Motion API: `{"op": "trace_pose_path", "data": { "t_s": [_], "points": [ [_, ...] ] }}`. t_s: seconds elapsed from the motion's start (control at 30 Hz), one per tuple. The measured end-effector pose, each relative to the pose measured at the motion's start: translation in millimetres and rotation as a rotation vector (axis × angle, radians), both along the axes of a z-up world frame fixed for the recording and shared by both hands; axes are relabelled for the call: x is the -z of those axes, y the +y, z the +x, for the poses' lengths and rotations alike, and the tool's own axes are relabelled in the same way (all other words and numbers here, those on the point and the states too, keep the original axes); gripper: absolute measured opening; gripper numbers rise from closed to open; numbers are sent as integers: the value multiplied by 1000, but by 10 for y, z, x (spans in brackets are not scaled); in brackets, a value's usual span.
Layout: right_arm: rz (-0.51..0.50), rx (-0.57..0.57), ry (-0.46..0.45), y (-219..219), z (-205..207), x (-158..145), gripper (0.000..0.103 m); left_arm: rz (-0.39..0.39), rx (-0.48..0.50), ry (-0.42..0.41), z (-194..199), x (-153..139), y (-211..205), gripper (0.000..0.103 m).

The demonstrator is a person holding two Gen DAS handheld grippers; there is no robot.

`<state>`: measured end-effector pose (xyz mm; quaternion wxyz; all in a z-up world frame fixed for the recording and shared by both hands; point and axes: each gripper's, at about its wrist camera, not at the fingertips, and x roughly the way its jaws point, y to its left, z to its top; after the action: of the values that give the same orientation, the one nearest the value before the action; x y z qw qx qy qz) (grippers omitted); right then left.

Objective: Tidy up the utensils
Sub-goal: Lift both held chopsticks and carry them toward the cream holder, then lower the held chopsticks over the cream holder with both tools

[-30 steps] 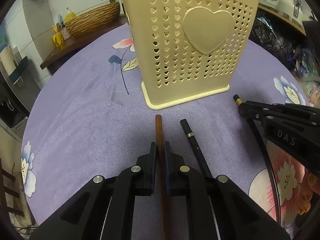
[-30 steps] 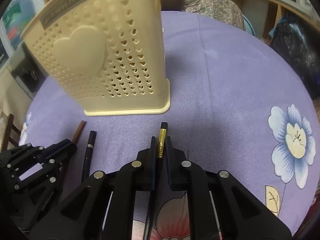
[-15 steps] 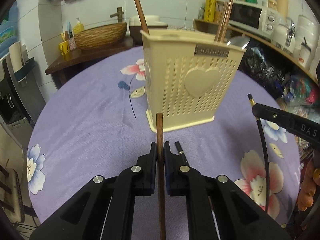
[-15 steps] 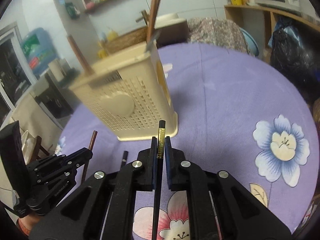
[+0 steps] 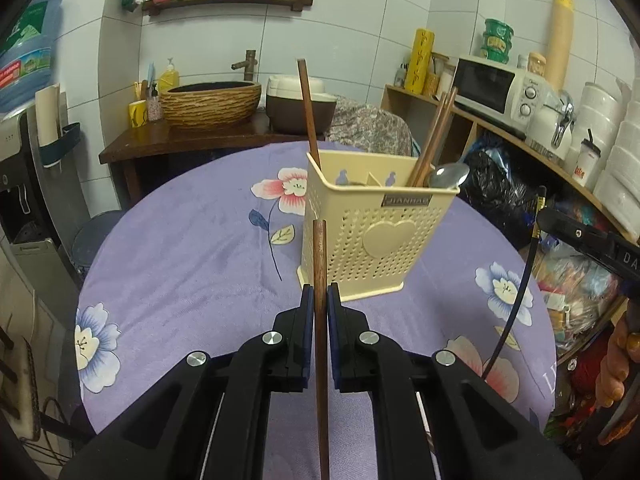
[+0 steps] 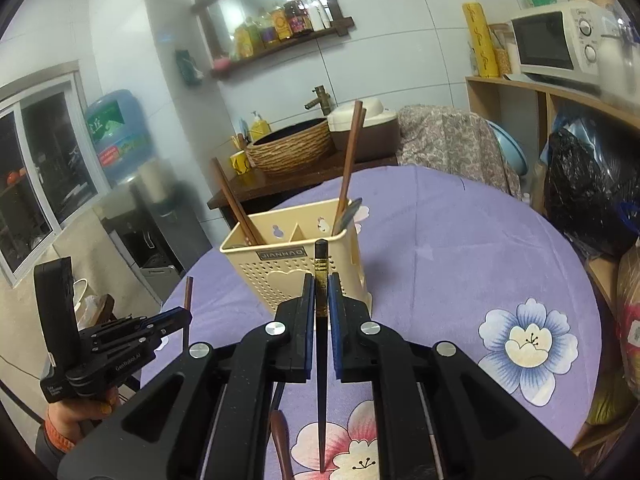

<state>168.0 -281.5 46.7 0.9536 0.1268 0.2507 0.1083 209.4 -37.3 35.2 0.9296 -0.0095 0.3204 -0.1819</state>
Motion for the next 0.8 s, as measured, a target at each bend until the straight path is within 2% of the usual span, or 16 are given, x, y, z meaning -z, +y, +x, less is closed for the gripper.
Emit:
{"op": "trace_pose_path", "data": {
  "t_s": [0.37,0.8],
  "points": [
    [-6,-40,-63,-82,-125,-294,8,-70,13,-32,-66,-258,165,8],
    [-15,-81,-78,-55,-122,-491,8,-62,23,-90,-94,-500,169,8]
  ]
}}
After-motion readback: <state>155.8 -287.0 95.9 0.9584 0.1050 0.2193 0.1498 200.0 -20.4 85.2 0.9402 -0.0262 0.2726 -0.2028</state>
